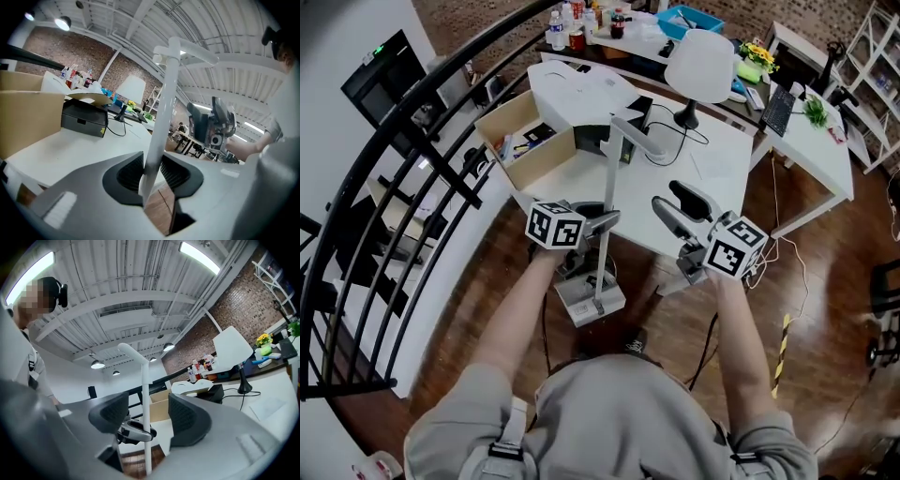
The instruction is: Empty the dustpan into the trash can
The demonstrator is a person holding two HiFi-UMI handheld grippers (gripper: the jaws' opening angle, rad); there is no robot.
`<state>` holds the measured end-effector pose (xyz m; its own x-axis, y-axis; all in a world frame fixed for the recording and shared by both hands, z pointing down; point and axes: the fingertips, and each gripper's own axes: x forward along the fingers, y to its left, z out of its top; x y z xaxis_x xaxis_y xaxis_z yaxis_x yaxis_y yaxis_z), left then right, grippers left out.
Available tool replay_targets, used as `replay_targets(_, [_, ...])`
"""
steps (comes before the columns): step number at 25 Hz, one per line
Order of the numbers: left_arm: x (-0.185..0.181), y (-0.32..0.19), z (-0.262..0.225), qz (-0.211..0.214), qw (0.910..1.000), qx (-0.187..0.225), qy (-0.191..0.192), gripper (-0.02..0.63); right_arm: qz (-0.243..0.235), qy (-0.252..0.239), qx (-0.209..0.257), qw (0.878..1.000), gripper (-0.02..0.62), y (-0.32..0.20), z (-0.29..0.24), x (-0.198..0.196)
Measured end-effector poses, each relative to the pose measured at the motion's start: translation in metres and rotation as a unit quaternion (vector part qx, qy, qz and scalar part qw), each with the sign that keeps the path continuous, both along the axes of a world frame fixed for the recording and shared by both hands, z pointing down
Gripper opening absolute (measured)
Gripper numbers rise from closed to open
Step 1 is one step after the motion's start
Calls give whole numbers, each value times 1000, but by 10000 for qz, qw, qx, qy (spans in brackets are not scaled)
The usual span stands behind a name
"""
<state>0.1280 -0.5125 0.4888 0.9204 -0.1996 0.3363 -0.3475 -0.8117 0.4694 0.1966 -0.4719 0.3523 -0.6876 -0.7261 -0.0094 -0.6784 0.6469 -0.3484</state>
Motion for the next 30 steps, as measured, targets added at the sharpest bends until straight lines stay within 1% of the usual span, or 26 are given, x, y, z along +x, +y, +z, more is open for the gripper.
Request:
replay_targets(3, [0, -15, 4, -144, 9997, -184, 86, 115, 32, -26, -86, 10000, 239, -3, 8, 6])
replay_targets(13, [-7, -55, 10, -349, 9981, -478, 183, 118, 161, 17, -238, 9996, 239, -12, 21, 15])
replay_targets(16, [-8, -59, 11, -356, 9965, -672, 335, 121, 175, 20, -278, 9995, 239, -13, 23, 13])
replay_targets(21, [-15, -66, 8, -439, 9935, -876, 584, 126, 190, 69, -346, 9992, 239, -12, 26, 10])
replay_targets(25, [-20, -64, 2, -463, 9919, -916, 754, 127, 211, 104, -342, 9991, 239, -12, 23, 6])
replay_targets(30, [-27, -55, -6, -364, 9915, -955, 810, 127, 158, 154, -316, 9993, 239, -12, 16, -13])
